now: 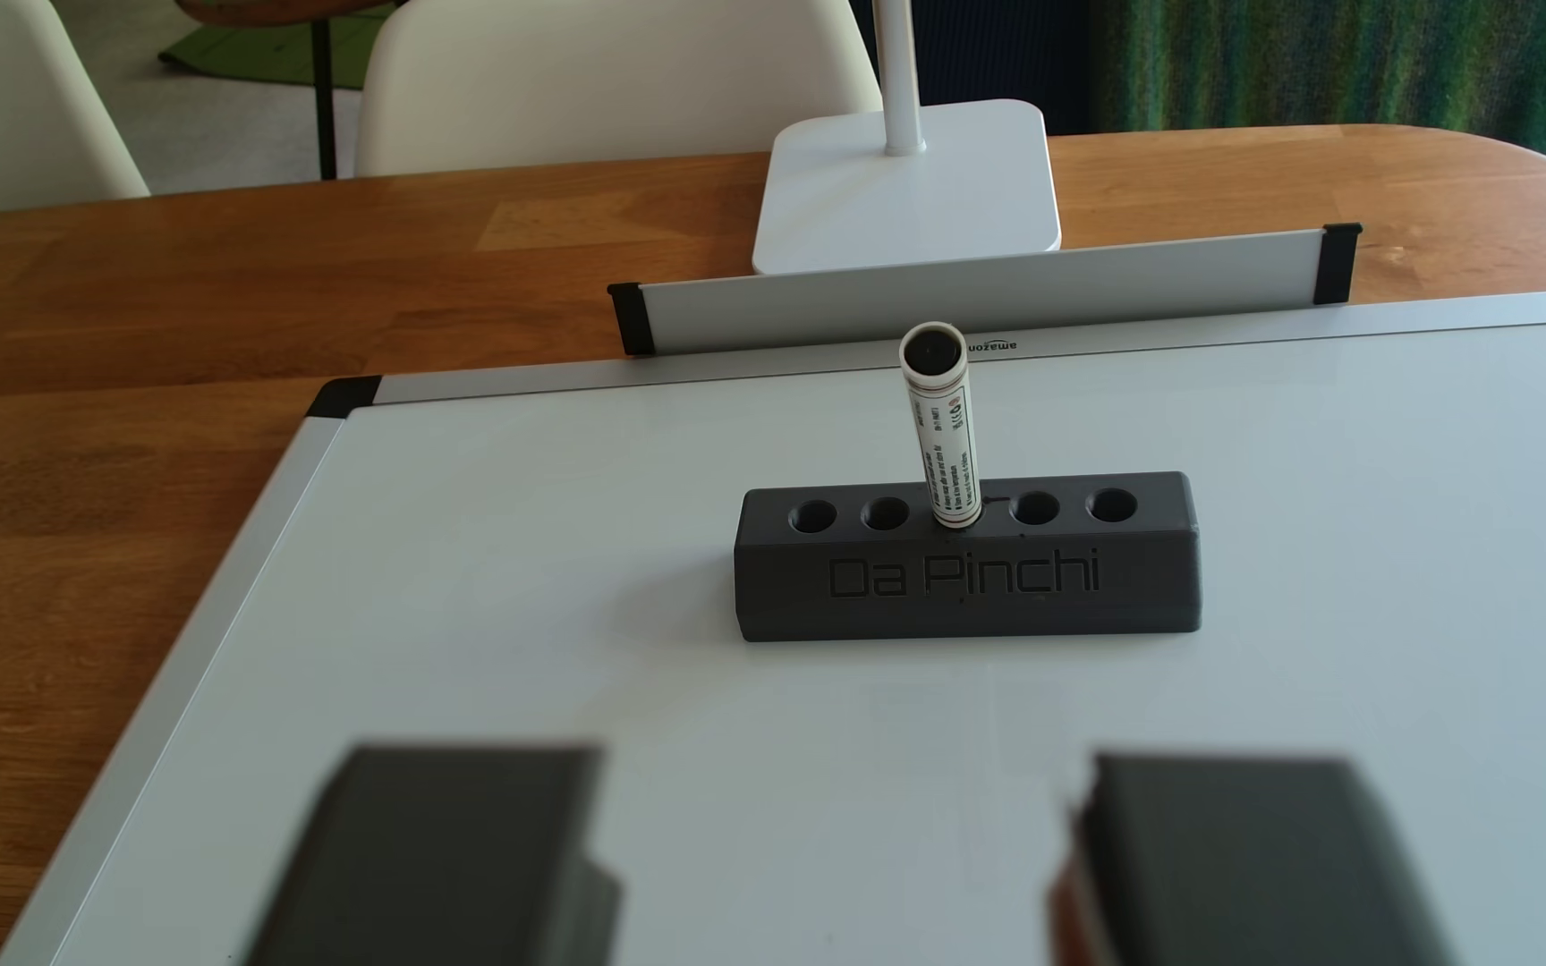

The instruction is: Draw a face

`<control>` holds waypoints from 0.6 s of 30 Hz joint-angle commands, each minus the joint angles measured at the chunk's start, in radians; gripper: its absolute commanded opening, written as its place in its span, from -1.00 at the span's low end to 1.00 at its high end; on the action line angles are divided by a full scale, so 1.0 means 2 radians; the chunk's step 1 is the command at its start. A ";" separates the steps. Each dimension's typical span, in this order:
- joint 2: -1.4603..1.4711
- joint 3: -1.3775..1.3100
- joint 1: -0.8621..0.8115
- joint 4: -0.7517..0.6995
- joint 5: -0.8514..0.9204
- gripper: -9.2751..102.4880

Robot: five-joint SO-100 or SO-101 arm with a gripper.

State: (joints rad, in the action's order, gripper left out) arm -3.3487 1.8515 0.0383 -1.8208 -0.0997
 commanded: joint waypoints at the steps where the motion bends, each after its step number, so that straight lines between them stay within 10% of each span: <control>1: -0.039 -0.003 0.002 0.003 0.002 0.94; 18: -0.038 -0.004 0.003 0.003 0.002 0.94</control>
State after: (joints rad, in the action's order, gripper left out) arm -3.3487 1.8515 0.0430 -1.8208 -0.0997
